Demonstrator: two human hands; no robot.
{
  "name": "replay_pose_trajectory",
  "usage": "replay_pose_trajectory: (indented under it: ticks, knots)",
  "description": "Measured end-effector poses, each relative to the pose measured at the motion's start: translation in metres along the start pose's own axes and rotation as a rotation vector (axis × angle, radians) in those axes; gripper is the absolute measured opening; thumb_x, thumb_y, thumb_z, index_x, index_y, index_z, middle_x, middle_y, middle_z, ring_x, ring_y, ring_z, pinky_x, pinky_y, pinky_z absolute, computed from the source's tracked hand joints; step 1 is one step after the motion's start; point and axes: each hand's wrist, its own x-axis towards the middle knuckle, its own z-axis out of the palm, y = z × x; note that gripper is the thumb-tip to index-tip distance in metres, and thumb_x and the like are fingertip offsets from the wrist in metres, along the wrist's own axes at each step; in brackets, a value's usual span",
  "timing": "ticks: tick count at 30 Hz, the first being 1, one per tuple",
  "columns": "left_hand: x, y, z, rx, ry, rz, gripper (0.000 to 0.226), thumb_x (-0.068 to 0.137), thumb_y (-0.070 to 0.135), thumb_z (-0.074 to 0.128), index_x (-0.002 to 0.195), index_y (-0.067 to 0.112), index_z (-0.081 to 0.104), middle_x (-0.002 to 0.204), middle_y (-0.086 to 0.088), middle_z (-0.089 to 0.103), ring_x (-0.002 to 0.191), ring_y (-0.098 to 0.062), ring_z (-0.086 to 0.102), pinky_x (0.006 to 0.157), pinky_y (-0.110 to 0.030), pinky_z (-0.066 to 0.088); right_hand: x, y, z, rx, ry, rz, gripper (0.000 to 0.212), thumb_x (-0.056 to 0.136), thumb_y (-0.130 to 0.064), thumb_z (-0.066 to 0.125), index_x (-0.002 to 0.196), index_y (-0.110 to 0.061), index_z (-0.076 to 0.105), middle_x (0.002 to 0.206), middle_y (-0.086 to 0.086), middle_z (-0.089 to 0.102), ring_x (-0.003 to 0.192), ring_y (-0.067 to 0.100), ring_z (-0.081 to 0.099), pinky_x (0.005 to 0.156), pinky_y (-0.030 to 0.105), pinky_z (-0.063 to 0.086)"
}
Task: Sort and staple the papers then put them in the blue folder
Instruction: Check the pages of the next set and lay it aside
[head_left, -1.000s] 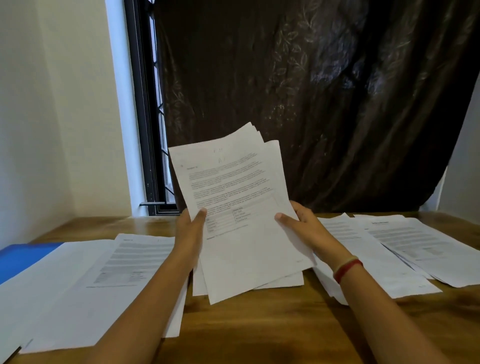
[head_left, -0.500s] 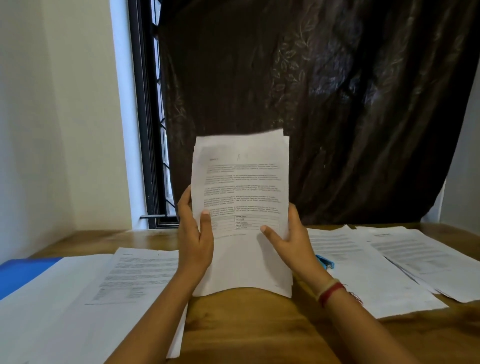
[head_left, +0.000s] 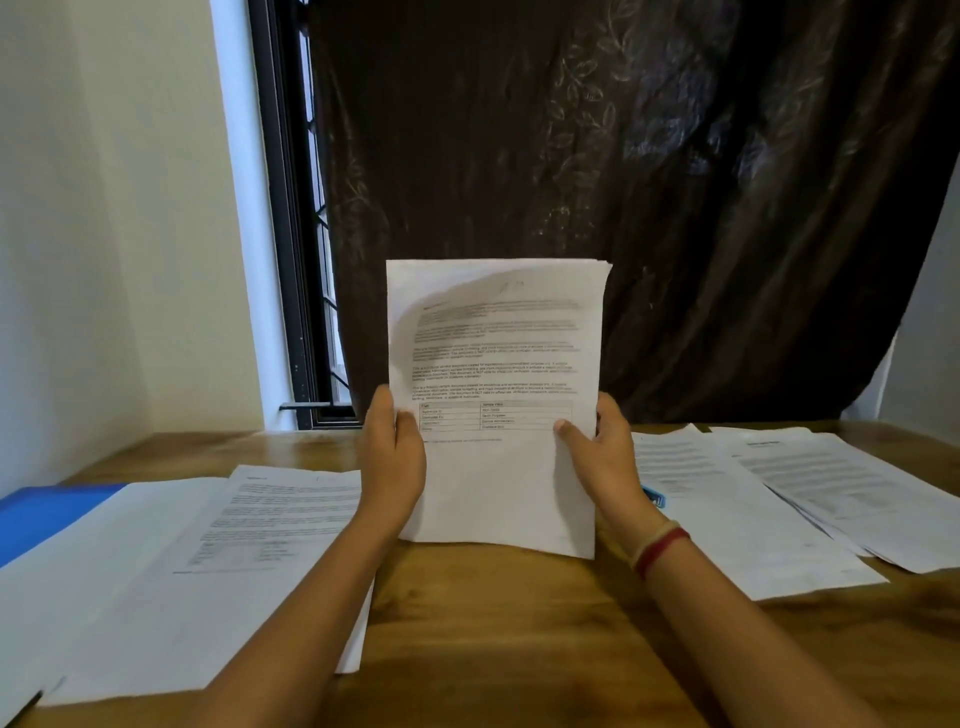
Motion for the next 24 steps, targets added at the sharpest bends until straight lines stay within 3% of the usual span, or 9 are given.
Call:
replay_pose_trajectory:
  ticks: [2, 5, 10, 14, 17, 21, 24]
  knots:
    - [0.001, 0.007, 0.0, -0.02, 0.016, 0.044, 0.02, 0.101, 0.005, 0.034, 0.112, 0.01, 0.049, 0.101, 0.002, 0.059, 0.093, -0.01, 0.059, 0.07, -0.016, 0.048, -0.001, -0.007, -0.001, 0.014, 0.029, -0.081, 0.025, 0.1, -0.019, 0.05, 0.121, -0.027, 0.04, 0.125, -0.002, 0.053, 0.105, 0.012, 0.054, 0.094, 0.034, 0.049]
    - [0.001, 0.013, -0.001, -0.042, 0.034, 0.076, 0.019, 0.103, 0.01, 0.034, 0.115, 0.01, 0.048, 0.102, 0.007, 0.058, 0.091, -0.004, 0.058, 0.066, -0.008, 0.048, -0.003, -0.013, -0.003, -0.01, 0.031, -0.147, 0.03, 0.101, -0.019, 0.047, 0.127, -0.025, 0.035, 0.125, -0.007, 0.049, 0.105, 0.008, 0.052, 0.094, 0.031, 0.048]
    - [-0.005, 0.001, 0.005, -0.006, -0.043, -0.015, 0.022, 0.105, 0.021, 0.034, 0.12, 0.014, 0.049, 0.095, 0.02, 0.052, 0.089, -0.001, 0.054, 0.067, -0.009, 0.042, -0.003, -0.001, -0.001, -0.088, -0.053, 0.027, 0.047, 0.1, -0.016, 0.049, 0.142, -0.021, 0.026, 0.13, 0.0, 0.047, 0.115, 0.019, 0.05, 0.095, 0.035, 0.045]
    - [-0.011, -0.001, 0.006, -0.005, -0.061, -0.045, 0.025, 0.104, 0.029, 0.036, 0.12, 0.015, 0.049, 0.093, 0.023, 0.05, 0.083, 0.003, 0.053, 0.061, 0.0, 0.041, -0.003, 0.002, -0.001, -0.073, -0.059, 0.107, 0.041, 0.102, -0.019, 0.045, 0.14, -0.023, 0.031, 0.136, 0.005, 0.048, 0.123, 0.026, 0.049, 0.102, 0.043, 0.044]
    - [-0.008, 0.007, 0.006, -0.064, -0.021, -0.039, 0.024, 0.103, 0.025, 0.039, 0.118, 0.012, 0.053, 0.093, 0.018, 0.055, 0.082, 0.005, 0.054, 0.065, 0.0, 0.041, 0.0, -0.004, -0.001, -0.014, -0.009, 0.086, 0.041, 0.103, -0.013, 0.041, 0.142, -0.02, 0.032, 0.135, 0.005, 0.047, 0.121, 0.023, 0.047, 0.105, 0.044, 0.041]
    - [-0.003, 0.006, 0.005, -0.031, -0.053, -0.079, 0.023, 0.104, 0.023, 0.035, 0.11, 0.01, 0.053, 0.087, 0.006, 0.055, 0.079, -0.007, 0.052, 0.058, -0.004, 0.039, 0.002, -0.004, -0.004, -0.051, -0.024, 0.059, 0.034, 0.103, -0.012, 0.039, 0.136, -0.02, 0.034, 0.12, -0.002, 0.046, 0.108, 0.018, 0.048, 0.093, 0.035, 0.044]
    - [-0.003, 0.0, 0.005, -0.006, -0.107, -0.18, 0.016, 0.104, 0.014, 0.03, 0.109, 0.017, 0.045, 0.097, 0.005, 0.054, 0.082, -0.003, 0.05, 0.061, -0.007, 0.036, 0.001, 0.004, -0.004, -0.104, -0.066, 0.116, 0.024, 0.103, -0.017, 0.039, 0.125, -0.025, 0.035, 0.12, -0.001, 0.048, 0.105, 0.019, 0.051, 0.089, 0.035, 0.046]
